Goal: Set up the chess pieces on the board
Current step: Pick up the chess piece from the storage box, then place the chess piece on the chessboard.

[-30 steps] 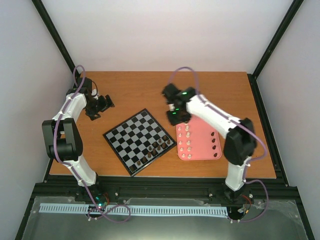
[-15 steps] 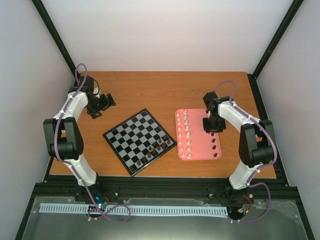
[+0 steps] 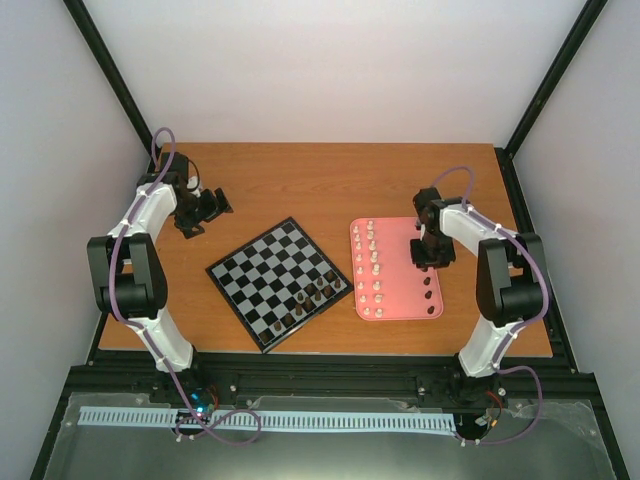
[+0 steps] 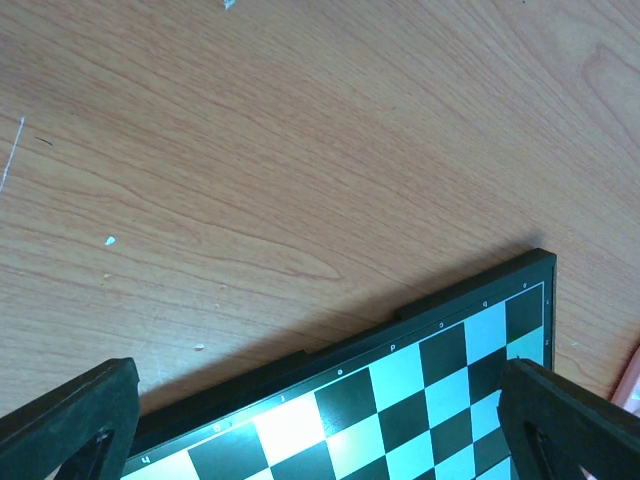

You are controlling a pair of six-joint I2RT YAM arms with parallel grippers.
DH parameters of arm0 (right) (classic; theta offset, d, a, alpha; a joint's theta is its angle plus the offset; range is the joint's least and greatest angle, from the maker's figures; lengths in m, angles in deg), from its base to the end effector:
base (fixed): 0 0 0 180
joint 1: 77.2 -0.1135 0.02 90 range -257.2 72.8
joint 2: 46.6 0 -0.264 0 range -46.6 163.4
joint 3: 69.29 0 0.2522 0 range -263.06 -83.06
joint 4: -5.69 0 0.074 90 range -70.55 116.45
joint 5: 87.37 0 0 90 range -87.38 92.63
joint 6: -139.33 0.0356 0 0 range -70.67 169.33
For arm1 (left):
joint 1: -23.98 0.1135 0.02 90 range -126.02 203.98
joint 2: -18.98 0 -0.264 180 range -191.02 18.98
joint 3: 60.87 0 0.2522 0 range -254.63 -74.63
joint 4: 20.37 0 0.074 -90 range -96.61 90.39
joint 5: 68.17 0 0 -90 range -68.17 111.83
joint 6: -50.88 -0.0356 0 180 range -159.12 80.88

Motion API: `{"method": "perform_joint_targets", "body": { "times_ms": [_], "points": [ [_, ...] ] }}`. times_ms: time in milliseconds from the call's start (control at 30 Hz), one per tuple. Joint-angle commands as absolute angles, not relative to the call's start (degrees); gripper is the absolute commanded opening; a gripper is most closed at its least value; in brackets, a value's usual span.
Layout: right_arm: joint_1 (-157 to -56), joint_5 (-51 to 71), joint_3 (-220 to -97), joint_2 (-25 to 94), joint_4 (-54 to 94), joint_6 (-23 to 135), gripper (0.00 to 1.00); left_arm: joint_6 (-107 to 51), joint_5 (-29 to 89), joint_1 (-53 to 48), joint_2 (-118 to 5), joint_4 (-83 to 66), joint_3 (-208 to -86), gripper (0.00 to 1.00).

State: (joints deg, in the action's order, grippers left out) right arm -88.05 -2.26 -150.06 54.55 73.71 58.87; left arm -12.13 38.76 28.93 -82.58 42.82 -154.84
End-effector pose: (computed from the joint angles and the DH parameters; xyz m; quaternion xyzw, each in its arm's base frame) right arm 0.3055 0.0555 0.1753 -0.0108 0.9989 -0.0395 0.0213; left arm 0.3580 0.0206 0.2368 -0.2447 0.9443 -0.1740 0.1343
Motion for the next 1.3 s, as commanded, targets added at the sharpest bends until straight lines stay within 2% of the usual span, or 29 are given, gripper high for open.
{"method": "perform_joint_targets", "body": {
  "times_ms": [0, 200, 533, 733, 967, 1133, 1267],
  "points": [
    [-87.33, -1.72, -149.36, 56.10, 71.70, 57.60, 0.32, -12.88, 38.27, 28.54, -82.35, 43.32, -156.28, 1.00],
    [-86.87, -1.27, -149.06, 57.30, 70.82, 57.42, 0.27, -12.93, 38.20, 28.54, -82.51, 43.41, -156.46, 1.00],
    [-86.69, -0.89, -150.11, 57.72, 71.44, 57.05, 0.07, -12.99, 38.20, 28.55, -82.74, 43.31, -156.27, 1.00],
    [-87.99, 0.95, -154.31, 53.69, 75.24, 58.83, 0.05, -13.01, 38.35, 28.55, -82.45, 43.10, -155.78, 1.00],
    [-104.07, 1.76, -168.41, 54.88, 82.30, 64.07, 0.05, -12.93, 38.04, 28.55, -82.36, 42.87, -155.66, 1.00],
    [-119.47, 3.06, -183.61, 64.86, 86.51, 66.93, 0.05, -12.68, 37.83, 28.55, -82.50, 43.13, -156.42, 1.00],
    [-127.71, 4.20, -195.71, 73.28, 90.18, 67.16, 0.05, -12.52, 37.32, 28.55, -82.55, 43.30, -156.57, 1.00]
  ]
}}
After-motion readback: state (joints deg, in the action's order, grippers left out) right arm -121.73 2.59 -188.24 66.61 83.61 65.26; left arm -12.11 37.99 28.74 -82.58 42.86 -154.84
